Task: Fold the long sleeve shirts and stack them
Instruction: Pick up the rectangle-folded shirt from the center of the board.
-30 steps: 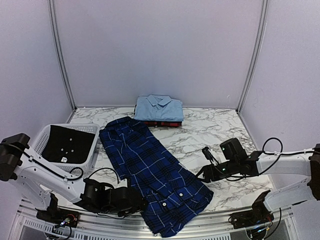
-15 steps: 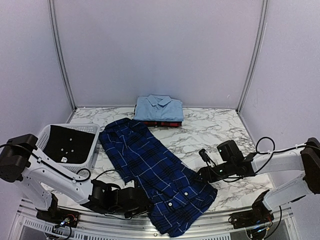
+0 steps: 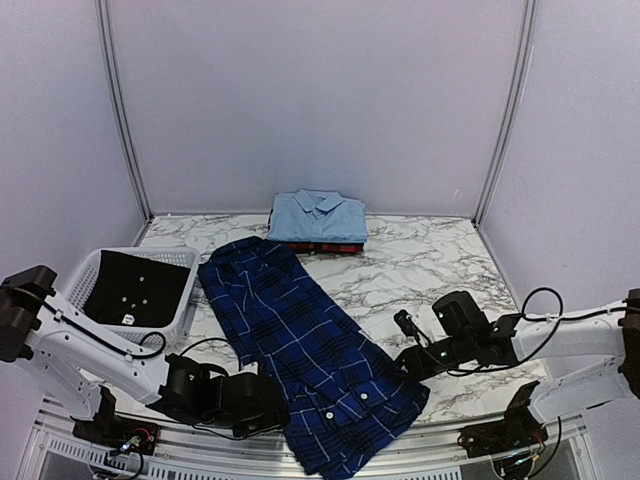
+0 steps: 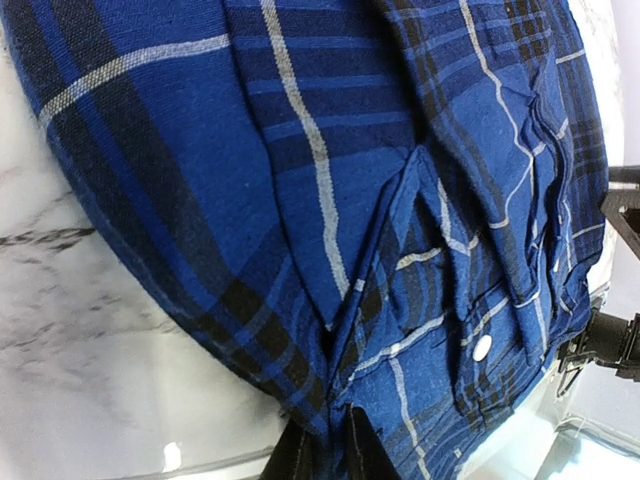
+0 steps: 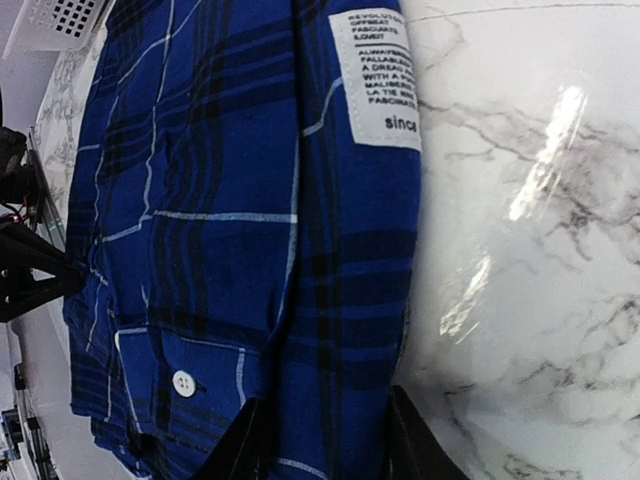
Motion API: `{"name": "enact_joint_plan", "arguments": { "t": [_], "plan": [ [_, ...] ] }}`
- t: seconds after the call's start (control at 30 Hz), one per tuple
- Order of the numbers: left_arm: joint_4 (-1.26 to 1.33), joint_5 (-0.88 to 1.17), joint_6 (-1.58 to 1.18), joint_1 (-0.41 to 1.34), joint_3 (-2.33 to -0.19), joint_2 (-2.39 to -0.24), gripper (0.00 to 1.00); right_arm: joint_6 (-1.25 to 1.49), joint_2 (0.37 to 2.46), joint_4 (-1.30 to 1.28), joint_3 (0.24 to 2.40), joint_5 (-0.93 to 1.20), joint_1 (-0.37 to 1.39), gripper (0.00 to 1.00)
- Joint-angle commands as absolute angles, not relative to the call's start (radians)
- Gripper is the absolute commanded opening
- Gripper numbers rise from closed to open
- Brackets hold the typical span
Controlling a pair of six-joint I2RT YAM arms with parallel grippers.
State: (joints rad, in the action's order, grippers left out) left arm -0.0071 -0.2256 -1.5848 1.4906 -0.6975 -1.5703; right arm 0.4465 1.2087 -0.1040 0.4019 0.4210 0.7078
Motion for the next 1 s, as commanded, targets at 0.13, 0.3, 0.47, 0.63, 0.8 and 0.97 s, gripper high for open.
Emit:
{"name": "enact_joint_plan", "arguments": {
  "t": [0.13, 0.3, 0.47, 0.63, 0.8, 0.97],
  "plan": [
    [-0.164, -0.168, -1.532, 1.491, -0.648, -1.465, 0.2, 0.617, 1.052, -0.135, 0.319, 0.438, 0.834, 0.37],
    [-0.202, -0.146, -1.516, 1.502, -0.679, -1.453, 0.35, 0.559, 1.05, -0.178, 0.34, 0.374, 0.81, 0.56],
    [-0.222, -0.176, -1.543, 1.503, -0.66, -1.401, 0.45, 0.526, 1.112, -0.145, 0.358, 0.379, 0.771, 0.59],
    [-0.167, -0.17, -1.541, 1.508, -0.689, -1.462, 0.46, 0.488, 1.155, -0.109, 0.384, 0.41, 0.726, 0.59],
    [-0.103, -0.144, -1.556, 1.512, -0.692, -1.527, 0.42, 0.46, 1.205, -0.089, 0.403, 0.459, 0.726, 0.59],
    [-0.091, -0.143, -1.565, 1.514, -0.706, -1.556, 0.37, 0.439, 1.242, -0.074, 0.414, 0.488, 0.747, 0.59]
  ]
}}
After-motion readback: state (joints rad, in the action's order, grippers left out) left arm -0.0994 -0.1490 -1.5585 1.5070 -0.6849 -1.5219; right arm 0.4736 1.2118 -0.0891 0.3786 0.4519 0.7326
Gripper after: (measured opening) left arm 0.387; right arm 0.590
